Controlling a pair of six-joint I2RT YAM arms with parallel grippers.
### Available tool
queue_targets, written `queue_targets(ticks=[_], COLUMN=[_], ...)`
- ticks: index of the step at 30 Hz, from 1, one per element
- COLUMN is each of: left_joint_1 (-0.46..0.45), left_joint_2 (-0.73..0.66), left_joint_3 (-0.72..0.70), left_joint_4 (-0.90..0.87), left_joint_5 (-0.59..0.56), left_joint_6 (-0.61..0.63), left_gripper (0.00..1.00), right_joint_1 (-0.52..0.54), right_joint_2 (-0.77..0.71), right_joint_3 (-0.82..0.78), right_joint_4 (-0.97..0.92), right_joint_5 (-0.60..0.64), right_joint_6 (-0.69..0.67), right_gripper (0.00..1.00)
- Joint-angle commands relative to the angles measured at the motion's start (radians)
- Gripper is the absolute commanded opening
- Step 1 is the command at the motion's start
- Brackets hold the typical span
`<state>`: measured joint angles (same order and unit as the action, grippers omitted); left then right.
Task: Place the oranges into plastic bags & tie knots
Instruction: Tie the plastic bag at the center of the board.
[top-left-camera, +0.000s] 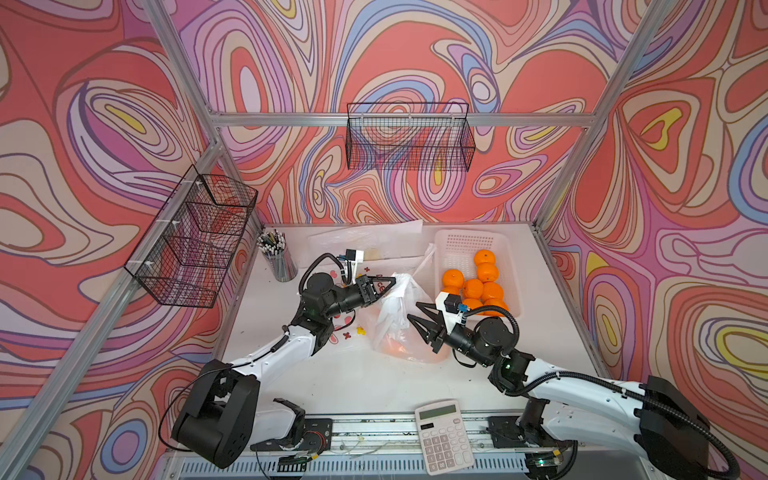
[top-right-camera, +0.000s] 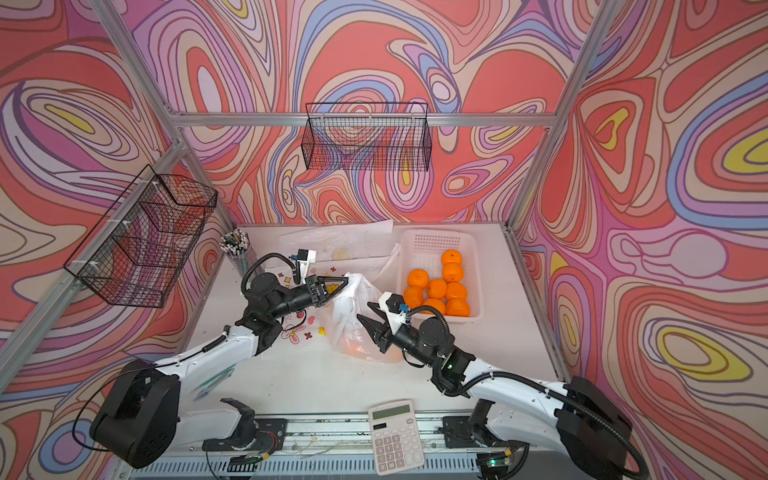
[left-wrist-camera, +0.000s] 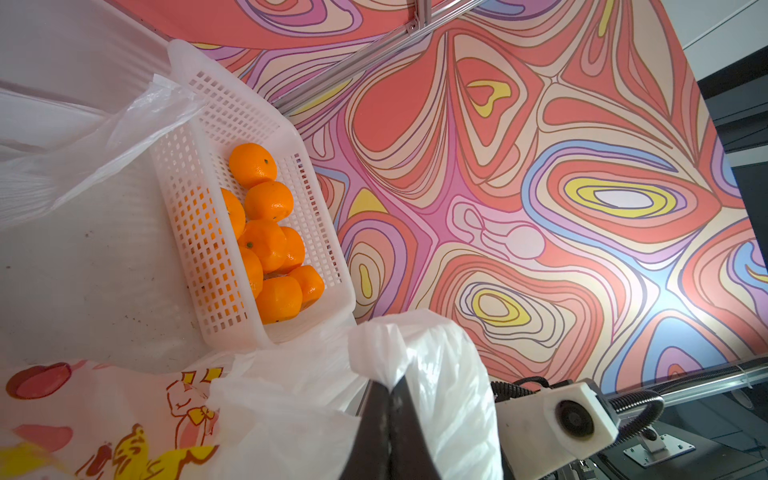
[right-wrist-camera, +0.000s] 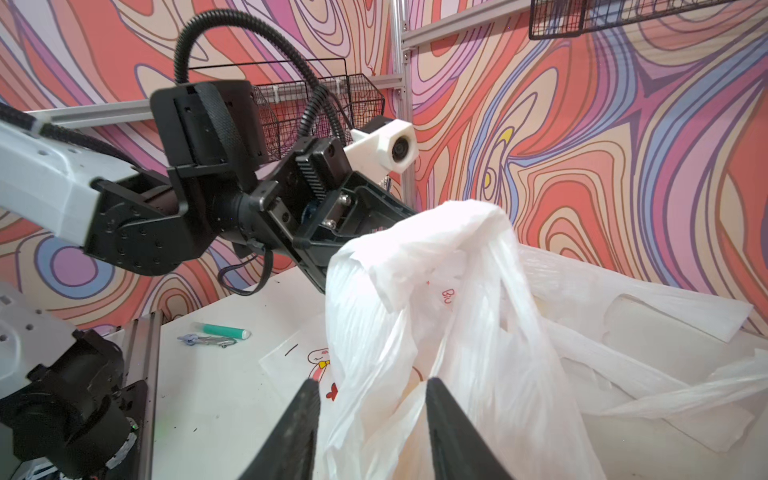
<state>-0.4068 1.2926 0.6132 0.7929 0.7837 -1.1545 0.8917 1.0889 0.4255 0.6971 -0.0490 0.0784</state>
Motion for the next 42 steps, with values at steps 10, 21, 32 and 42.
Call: queue_targets(ticks=[10,21,32,42], left_joint_1=[-0.006,-0.006,-0.006,0.027], left_joint_2=[-0.018,-0.022,-0.022,-0.086], left_joint_3=[-0.004,-0.003,0.001,0.079], left_joint_4=[-0.001,-0.009,-0.023,-0.272], left_joint_5=[-0.007,-0.013,-0.021,-0.112], left_joint_6=[0.018,0.024,0.035,0.238], left_gripper=[0.0,0.0,0.0,0.0], right_joint_1=[0.015,0.015,0.015,0.015], right_joint_2=[0.111,0.157,0.162,0.044], right_joint_3=[0.109,0.13,0.142,0.109], right_joint_4=[0.125,0.127,0.086,-0.091], right_joint_5=[0.06,0.067,0.089,0.181], right_joint_6=[-0.067,-0.087,-0.104,-0.096], right_gripper=[0.45,0.44,0.12,0.0])
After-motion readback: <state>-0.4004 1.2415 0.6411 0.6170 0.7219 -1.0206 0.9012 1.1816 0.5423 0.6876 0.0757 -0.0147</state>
